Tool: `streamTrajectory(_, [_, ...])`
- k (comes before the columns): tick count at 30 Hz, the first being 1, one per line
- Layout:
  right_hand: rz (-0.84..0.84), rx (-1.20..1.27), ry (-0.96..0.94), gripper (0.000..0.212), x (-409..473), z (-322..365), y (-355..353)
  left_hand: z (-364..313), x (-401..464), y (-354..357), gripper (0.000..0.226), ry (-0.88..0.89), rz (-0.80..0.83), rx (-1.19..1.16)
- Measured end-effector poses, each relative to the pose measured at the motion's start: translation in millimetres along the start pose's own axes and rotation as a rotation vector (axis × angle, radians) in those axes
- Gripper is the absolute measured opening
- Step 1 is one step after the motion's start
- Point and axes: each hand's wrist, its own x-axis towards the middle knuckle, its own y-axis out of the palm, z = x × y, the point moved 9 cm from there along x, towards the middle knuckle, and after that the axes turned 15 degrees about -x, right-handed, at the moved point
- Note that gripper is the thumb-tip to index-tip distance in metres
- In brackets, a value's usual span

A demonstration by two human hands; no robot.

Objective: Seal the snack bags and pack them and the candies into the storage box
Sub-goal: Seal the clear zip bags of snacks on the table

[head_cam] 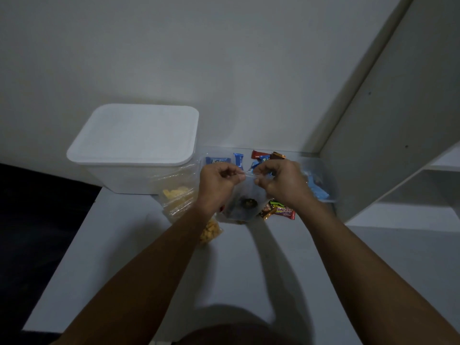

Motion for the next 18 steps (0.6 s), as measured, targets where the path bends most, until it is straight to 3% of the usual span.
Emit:
streamTrajectory(9, [-0.090,-0.103,-0.004,0.005,4,1,-6,-9,-2,14,0.010,0.052,0.045,0.065])
streamTrajectory(18, [-0.011,-0.130,0.029,0.006,5,-14,-4,-9,2,-3,0.007,0.031,-0.015,0.046])
